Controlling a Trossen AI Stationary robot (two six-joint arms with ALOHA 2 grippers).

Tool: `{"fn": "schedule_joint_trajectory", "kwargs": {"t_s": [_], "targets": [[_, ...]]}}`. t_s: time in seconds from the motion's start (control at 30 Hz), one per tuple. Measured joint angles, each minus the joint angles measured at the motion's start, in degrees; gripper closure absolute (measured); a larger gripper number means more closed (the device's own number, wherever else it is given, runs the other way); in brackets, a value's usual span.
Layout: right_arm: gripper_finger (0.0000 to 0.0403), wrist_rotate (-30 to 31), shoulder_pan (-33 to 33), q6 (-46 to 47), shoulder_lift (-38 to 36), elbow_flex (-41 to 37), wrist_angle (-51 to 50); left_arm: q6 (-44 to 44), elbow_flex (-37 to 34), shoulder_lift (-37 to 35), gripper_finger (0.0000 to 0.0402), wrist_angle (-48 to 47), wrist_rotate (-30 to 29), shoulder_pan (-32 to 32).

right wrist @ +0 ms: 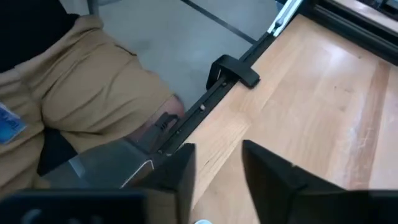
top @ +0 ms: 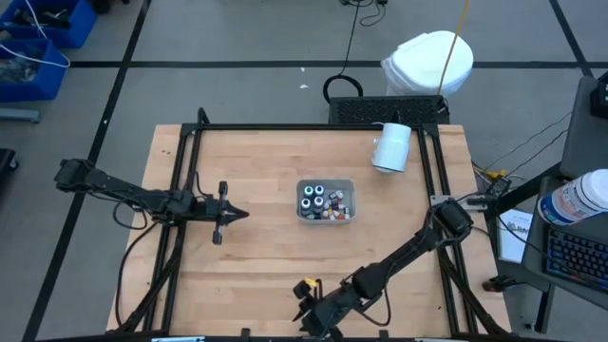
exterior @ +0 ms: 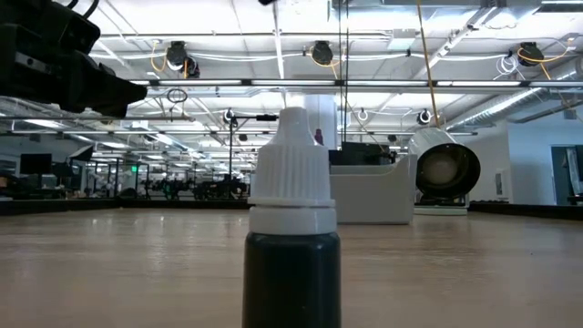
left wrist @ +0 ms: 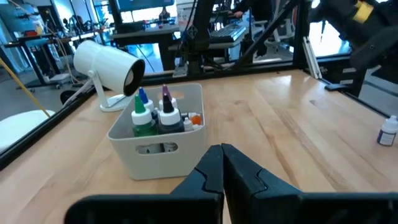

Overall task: Pick & Place food coloring
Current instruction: Put the small blue food coloring bottle into the gray bin

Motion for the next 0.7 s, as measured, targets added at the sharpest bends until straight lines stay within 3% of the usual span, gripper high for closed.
{"fn": "schedule_joint_trajectory", "kwargs": {"t_s": [0.27, 0.7], "targets": [[0.0198, -4.7, -0.5, -0.5, -0.4, -1.2, 0.4, 0.0, 0.0, 0.0, 0.0371, -2.2, 0.0, 0.0], [0.0189, -5.9, -2.4, 0.4, -1.9, -17.5, 25.0, -1.5, 0.0, 0.0, 0.0360, -2.6, 0.0, 0.0]]}}
